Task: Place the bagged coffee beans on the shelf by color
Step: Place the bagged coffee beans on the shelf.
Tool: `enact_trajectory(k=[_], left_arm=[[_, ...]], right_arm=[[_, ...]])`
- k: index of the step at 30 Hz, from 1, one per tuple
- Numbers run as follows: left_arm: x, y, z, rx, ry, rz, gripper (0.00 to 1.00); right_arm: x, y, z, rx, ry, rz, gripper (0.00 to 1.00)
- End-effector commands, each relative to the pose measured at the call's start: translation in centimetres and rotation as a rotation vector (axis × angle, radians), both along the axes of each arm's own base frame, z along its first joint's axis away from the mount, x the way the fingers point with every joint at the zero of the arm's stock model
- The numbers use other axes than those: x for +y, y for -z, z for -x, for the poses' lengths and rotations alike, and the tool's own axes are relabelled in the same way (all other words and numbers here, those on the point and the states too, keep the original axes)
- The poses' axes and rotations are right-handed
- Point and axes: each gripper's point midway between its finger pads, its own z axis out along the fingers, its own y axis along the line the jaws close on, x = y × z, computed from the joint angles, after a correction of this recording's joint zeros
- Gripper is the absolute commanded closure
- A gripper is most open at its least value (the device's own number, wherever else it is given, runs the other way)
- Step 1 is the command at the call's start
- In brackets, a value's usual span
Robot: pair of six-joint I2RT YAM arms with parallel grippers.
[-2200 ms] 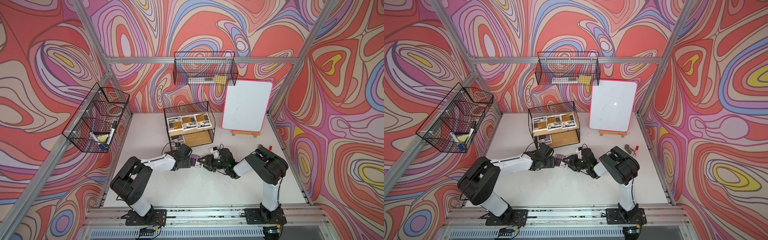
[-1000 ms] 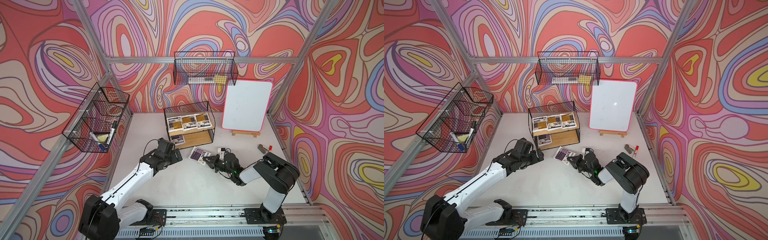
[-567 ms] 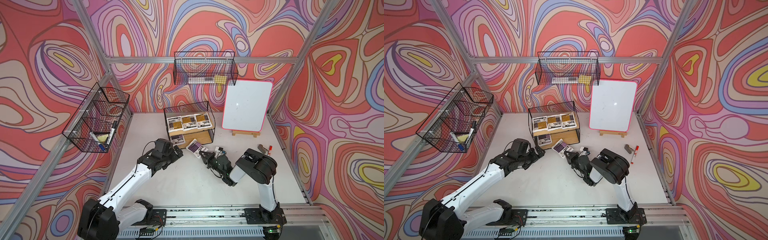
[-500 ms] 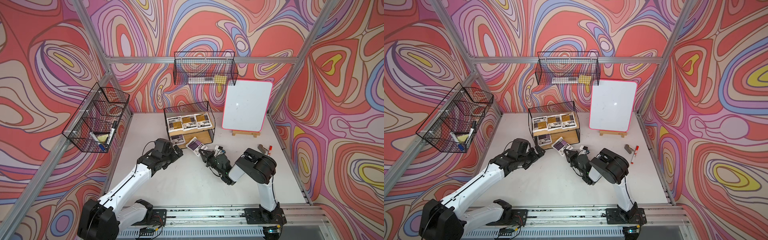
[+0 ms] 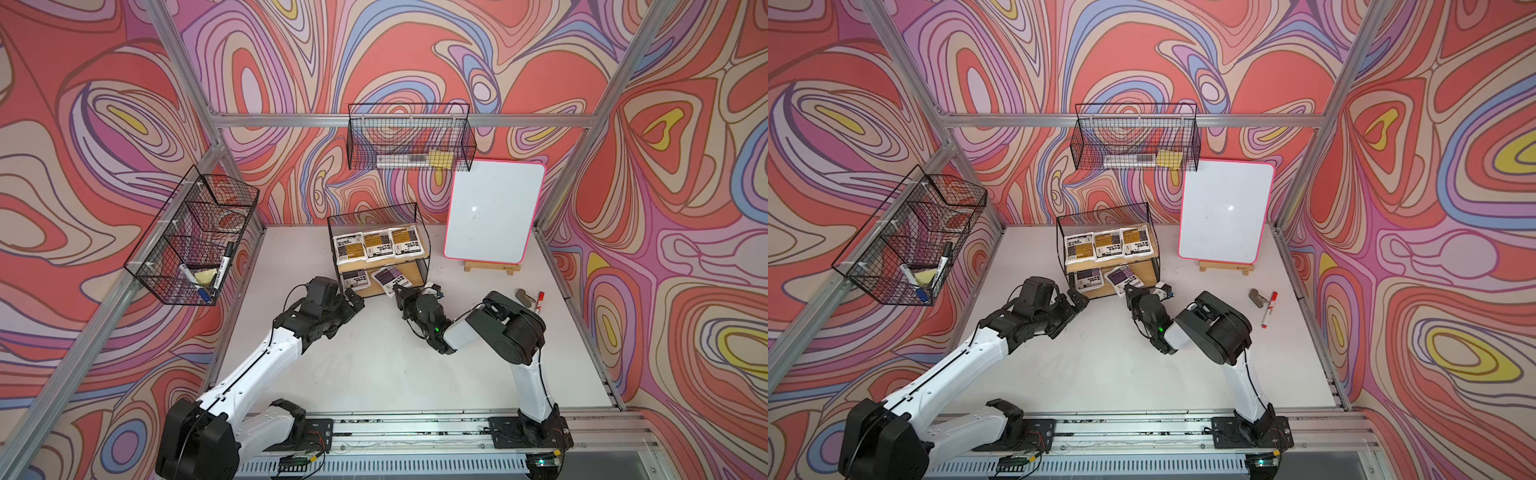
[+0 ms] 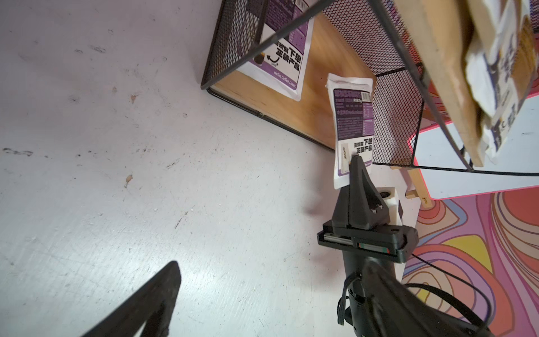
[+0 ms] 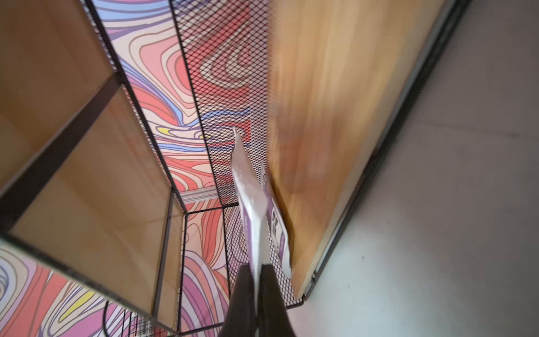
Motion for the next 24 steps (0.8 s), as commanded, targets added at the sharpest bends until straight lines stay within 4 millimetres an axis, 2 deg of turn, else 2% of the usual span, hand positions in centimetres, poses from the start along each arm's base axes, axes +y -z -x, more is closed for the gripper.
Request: enact_trajectory(k=[1, 13, 24], left_arm=[[0.6, -0.4, 0.0, -0.023, -0.025, 0.005, 0.01], [1.9, -0.9, 1.3, -0.016, -0.041, -0.033, 0.01], [2.7, -1.8, 2.1, -0.029, -0.051, -0.057, 0.01]], right_arm=[[-0.6, 2.3, -1.0, 0.067, 0.06, 0.053, 1.0], [-0.3, 4.9, -4.3, 0.18, 0.161, 0.095, 1.0], [0.8, 5.8, -6.3, 0.243, 0.202, 0.121, 1.0]])
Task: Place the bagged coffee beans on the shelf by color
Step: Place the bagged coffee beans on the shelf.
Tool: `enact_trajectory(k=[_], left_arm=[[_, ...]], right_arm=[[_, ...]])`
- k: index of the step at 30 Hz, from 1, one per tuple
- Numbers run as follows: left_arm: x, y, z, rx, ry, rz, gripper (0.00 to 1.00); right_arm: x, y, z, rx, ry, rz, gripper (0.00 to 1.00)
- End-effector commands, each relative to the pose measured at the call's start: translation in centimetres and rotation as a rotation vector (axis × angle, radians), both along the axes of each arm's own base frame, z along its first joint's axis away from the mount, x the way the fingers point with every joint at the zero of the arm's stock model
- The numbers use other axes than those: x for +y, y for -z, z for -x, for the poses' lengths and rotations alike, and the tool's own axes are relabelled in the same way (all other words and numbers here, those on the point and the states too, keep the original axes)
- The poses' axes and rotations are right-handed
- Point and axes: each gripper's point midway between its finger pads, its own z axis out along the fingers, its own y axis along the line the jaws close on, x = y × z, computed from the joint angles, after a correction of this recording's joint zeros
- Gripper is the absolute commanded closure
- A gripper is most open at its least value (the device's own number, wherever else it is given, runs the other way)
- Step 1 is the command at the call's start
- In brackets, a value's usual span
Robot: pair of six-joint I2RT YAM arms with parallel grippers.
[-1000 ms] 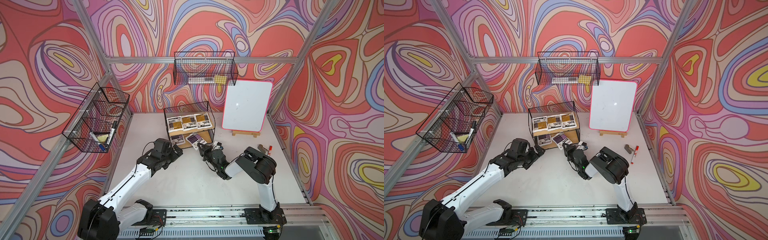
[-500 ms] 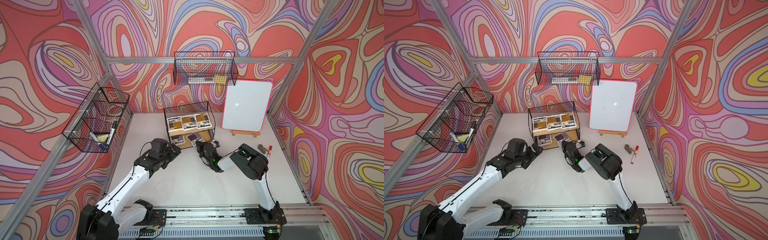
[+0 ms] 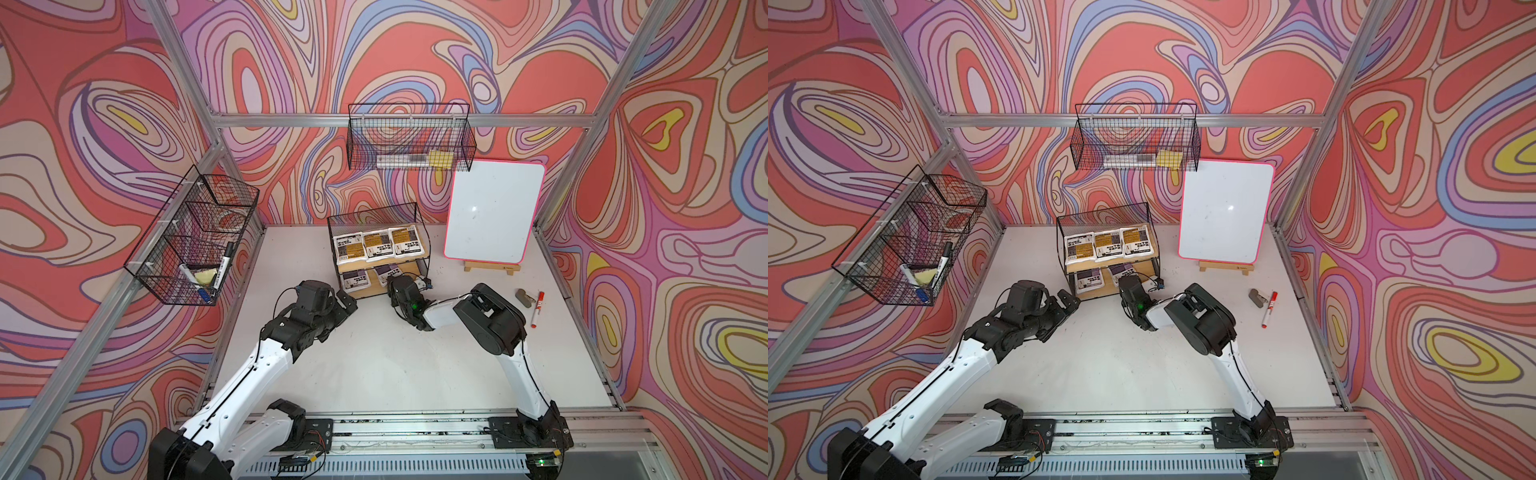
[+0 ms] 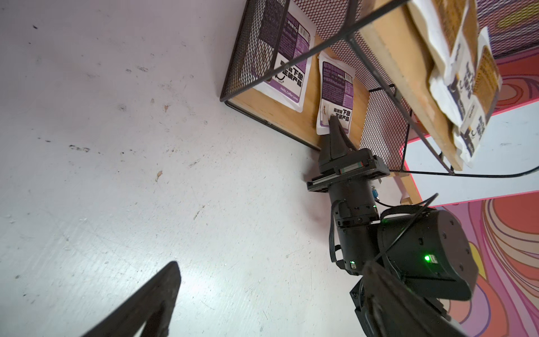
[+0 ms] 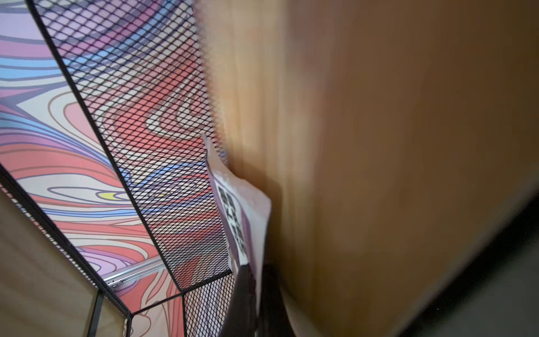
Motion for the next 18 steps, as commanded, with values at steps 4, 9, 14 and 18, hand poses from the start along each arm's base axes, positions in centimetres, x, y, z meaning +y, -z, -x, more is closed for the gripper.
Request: enact_trajectory(k=[4, 9, 14, 18], left_arm=[[1.1, 0.1, 0.7, 0.008, -0.013, -0.039, 0.01], [1.1, 0.4, 0.9, 0.014, -0.018, -0.038, 0.01], [1.2, 0.5, 0.9, 0.013, -0.021, -0.038, 0.01], [1.2, 0.4, 0.9, 0.01, -0.025, -0.038, 0.01]], right_arm=[[-0.5, 2.7, -0.2, 0.08, 0.022, 0.064, 0.77], [0.2, 2.4, 0.2, 0.086, -0.008, 0.079, 0.59], [0.5, 2.5, 0.9, 0.09, -0.032, 0.088, 0.49], [0.3, 2.4, 1.5, 0.1, -0.041, 0.1, 0.44]])
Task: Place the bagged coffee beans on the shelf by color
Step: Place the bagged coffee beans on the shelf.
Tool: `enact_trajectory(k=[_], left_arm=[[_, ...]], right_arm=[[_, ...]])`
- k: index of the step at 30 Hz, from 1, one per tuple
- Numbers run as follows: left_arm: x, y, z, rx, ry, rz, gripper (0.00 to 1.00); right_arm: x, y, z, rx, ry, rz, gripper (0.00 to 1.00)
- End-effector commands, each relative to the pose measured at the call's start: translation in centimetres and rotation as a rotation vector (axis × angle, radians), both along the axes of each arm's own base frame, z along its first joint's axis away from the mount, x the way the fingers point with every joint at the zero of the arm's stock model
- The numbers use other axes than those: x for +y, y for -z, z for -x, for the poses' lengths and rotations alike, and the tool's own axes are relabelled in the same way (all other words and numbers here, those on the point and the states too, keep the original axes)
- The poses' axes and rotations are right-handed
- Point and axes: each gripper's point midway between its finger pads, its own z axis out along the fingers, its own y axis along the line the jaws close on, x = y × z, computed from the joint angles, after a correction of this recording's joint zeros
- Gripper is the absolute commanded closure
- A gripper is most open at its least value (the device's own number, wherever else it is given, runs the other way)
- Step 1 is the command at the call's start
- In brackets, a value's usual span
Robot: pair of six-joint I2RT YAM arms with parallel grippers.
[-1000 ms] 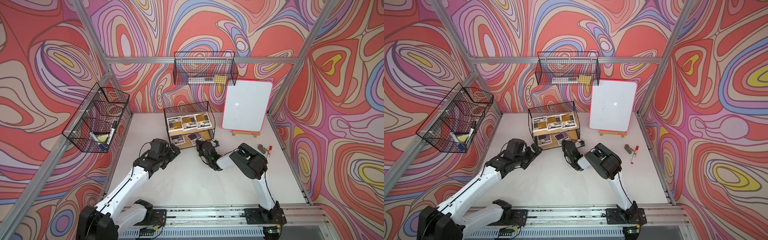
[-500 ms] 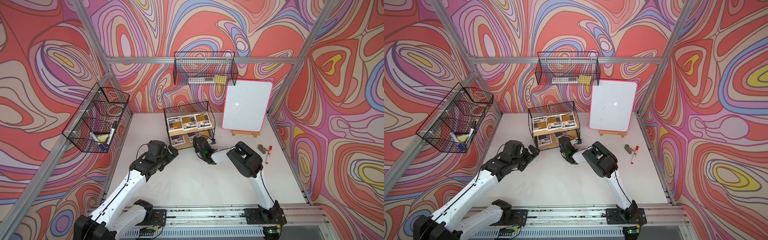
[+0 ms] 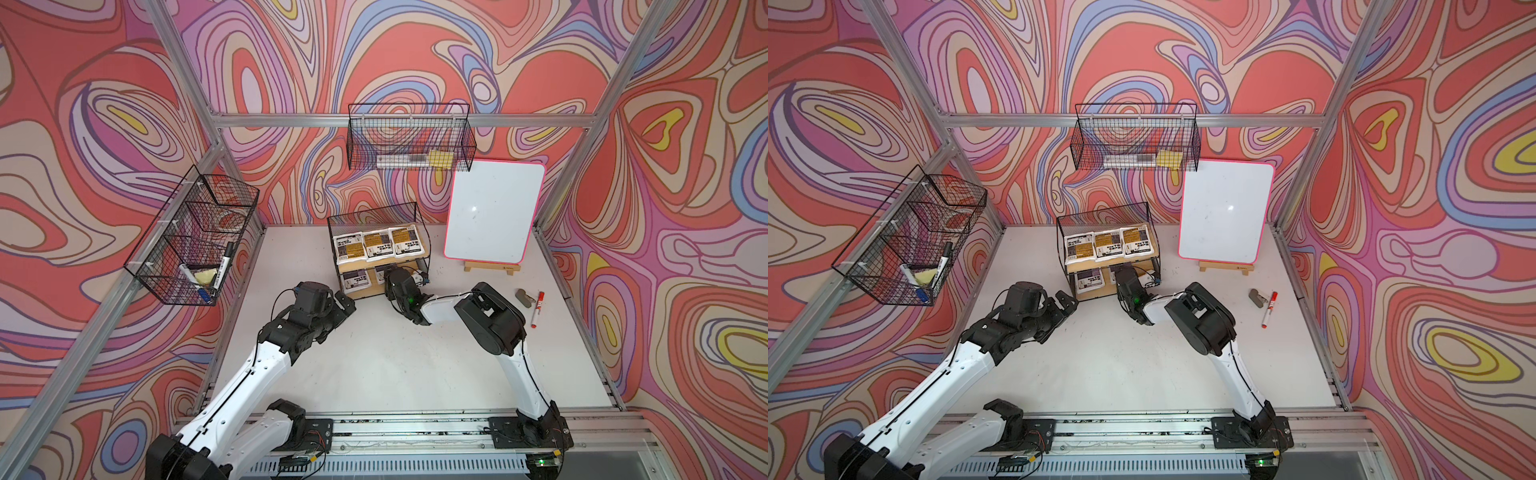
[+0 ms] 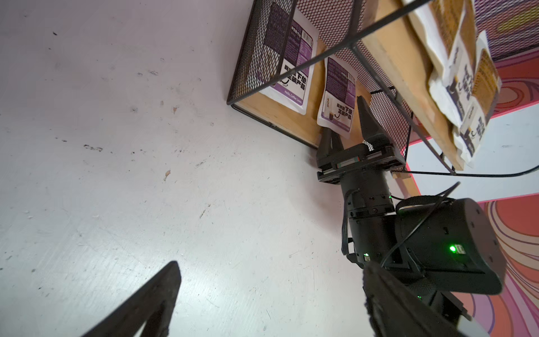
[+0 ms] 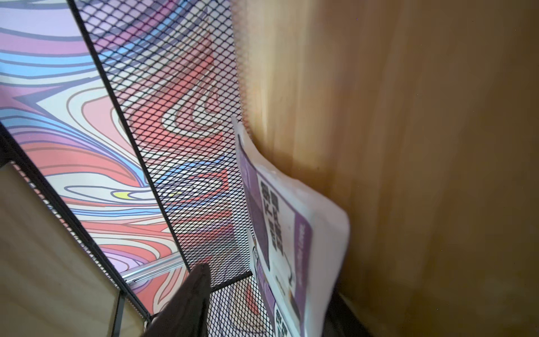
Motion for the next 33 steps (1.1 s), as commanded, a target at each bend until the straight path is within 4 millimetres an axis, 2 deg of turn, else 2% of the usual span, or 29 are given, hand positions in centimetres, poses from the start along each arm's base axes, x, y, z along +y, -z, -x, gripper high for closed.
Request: enact_trajectory(k=[1, 4, 13, 18, 21, 28, 29, 33], left_arm=[[0.8, 0.5, 0.5, 0.011, -0.017, -0.028, 0.01], [0.9, 0.3, 0.3, 0.004, -0.02, -0.028, 0.01], [1.0, 0.0, 0.2, -0.007, -0.028, -0.027, 0.01], [1.3, -0.1, 0.3, -0.018, -0.036, -0.04, 0.01], [1.4, -0.2, 0.2, -0.025, -0.038, -0.048, 0.01], [2.5, -0.9, 0.2, -0.069, -0.039, -0.117, 0.01], [2.7, -1.2, 0.1, -0.082, -0.036, -0.137, 0.01], [3.8, -2.4, -0.2, -0.131, -0.036, -0.218, 0.01]], right_arm=[[-0.8, 4.2, 2.6, 0.123, -0.04, 0.122, 0.43], [-1.1, 4.1, 3.2, 0.129, -0.049, 0.132, 0.39], [-1.7, 4.3, 5.4, 0.144, -0.086, 0.151, 0.37], [-2.4, 3.4, 7.3, 0.133, -0.129, 0.18, 0.37], [-3.1, 1.9, 9.0, 0.11, -0.165, 0.207, 0.36], [-6.0, -0.9, 12.8, 0.085, -0.25, 0.312, 0.34], [-6.7, -1.8, 13.3, 0.077, -0.252, 0.325, 0.31], [-9.6, -3.1, 15.4, 0.081, -0.263, 0.433, 0.24]])
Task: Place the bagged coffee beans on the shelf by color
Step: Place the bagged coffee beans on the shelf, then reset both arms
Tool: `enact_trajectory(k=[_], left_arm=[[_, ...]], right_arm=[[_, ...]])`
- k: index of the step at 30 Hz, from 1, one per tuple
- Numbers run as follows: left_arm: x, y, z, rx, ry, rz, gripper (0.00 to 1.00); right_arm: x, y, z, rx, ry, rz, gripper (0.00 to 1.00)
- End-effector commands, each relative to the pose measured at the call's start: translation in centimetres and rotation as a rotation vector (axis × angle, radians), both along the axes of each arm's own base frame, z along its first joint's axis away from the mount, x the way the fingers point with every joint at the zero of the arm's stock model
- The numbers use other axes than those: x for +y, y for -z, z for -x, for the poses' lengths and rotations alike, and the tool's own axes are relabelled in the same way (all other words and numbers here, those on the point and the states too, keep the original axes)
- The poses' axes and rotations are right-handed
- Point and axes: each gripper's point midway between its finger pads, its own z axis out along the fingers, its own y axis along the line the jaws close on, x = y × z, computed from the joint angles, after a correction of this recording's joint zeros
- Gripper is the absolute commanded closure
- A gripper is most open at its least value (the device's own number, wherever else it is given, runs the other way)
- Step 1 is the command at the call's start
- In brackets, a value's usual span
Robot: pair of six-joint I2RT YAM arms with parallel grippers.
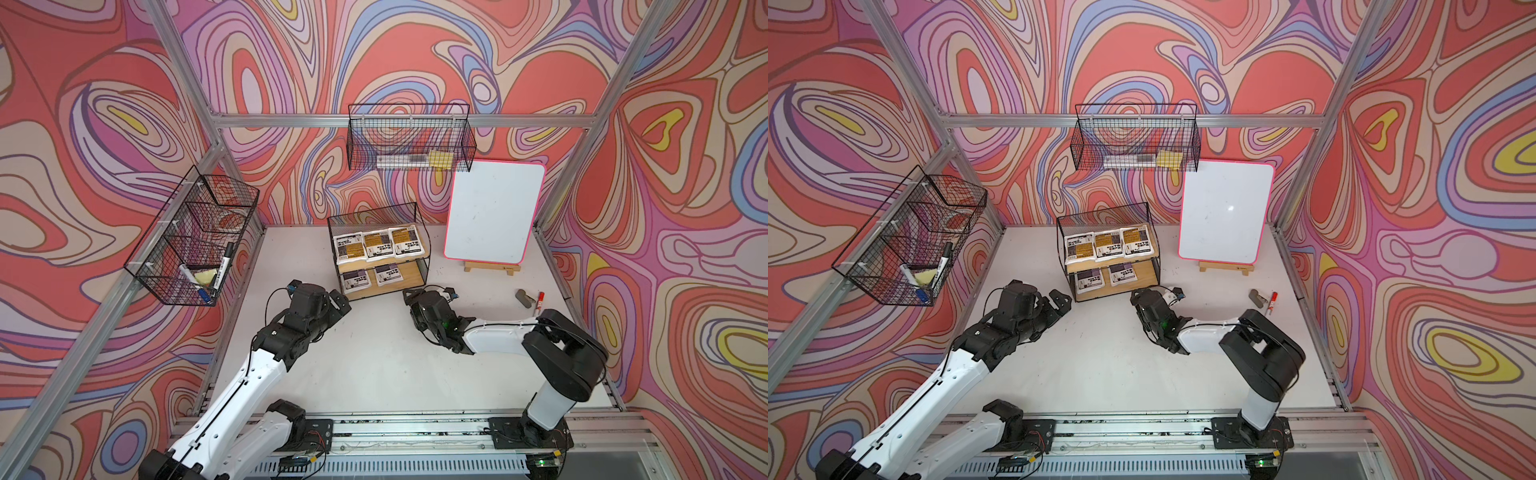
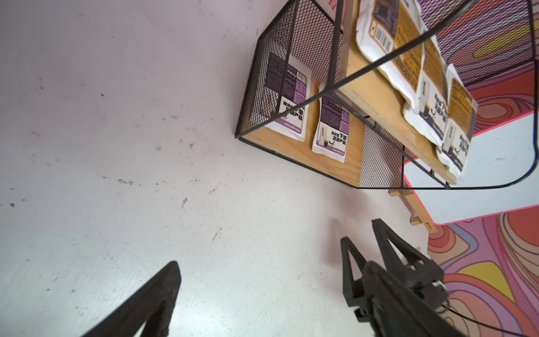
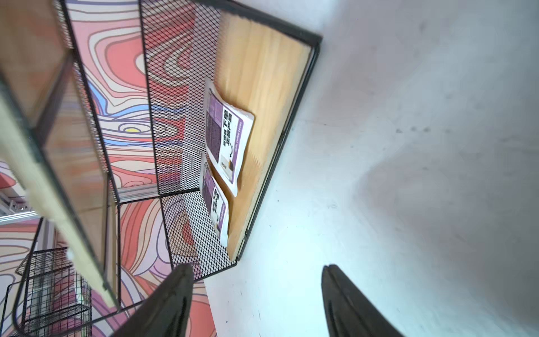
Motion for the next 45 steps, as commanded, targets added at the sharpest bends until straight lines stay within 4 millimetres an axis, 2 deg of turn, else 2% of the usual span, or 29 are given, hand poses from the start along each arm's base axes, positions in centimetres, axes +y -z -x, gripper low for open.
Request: enact_trajectory(k=[1, 8, 9, 14, 21, 29, 33, 36, 38, 41, 45], left_arm=[[1.8, -0.9, 0.0, -0.034, -0.01, -0.122, 0.01], [2.4, -2.0, -1.0, -0.094, -0.016, -0.181, 0.01], [2.5, -2.2, -1.2, -0.102, -0.018, -0.19, 0.01], [3.6, -3.3, -2.1, -0.139, -0.025, -0.299, 0.01], [5.9, -6.4, -3.7, -0.248, -0.084, -0.493, 0.01], [5.1, -11.8, -5.6, -0.555, -0.002, -0.67, 0.01], [4.6, -13.3, -5.6, -0.72, 0.028, -0.758, 0.01], [4.7, -12.8, -5.7, -0.723, 0.047, -0.84, 0.01], [4.7, -12.0, -6.0, -0.689, 0.073, -0.885, 0.01], [4.7, -10.5, -6.8, -0.646, 0.101, -0.945, 0.01], [5.0, -7.4, -8.6, -0.589, 0.105, -1.005, 0.01]], right_arm=[[-3.2, 0.5, 2.2, 0.021, -0.03, 0.178, 0.23], [-8.9, -2.9, 4.8, -0.006, -0.019, 0.353, 0.08], [-9.7, -3.3, 5.1, -0.009, -0.021, 0.381, 0.03], [-12.7, -5.6, 5.7, -0.05, -0.029, 0.51, 0.02], [-15.9, -8.7, 3.6, -0.09, -0.046, 0.697, 0.02], [-20.0, -13.4, 0.0, -0.181, 0.057, 0.911, 0.02], [-22.6, -15.4, -0.9, -0.202, 0.143, 1.007, 0.02], [-24.2, -16.0, -1.8, -0.216, 0.171, 1.058, 0.02], [-25.5, -15.8, -2.5, -0.196, 0.183, 1.093, 0.02], [-28.4, -14.3, -3.5, -0.139, 0.221, 1.108, 0.02], [-32.9, -11.7, -4.2, -0.083, 0.286, 1.099, 0.02]])
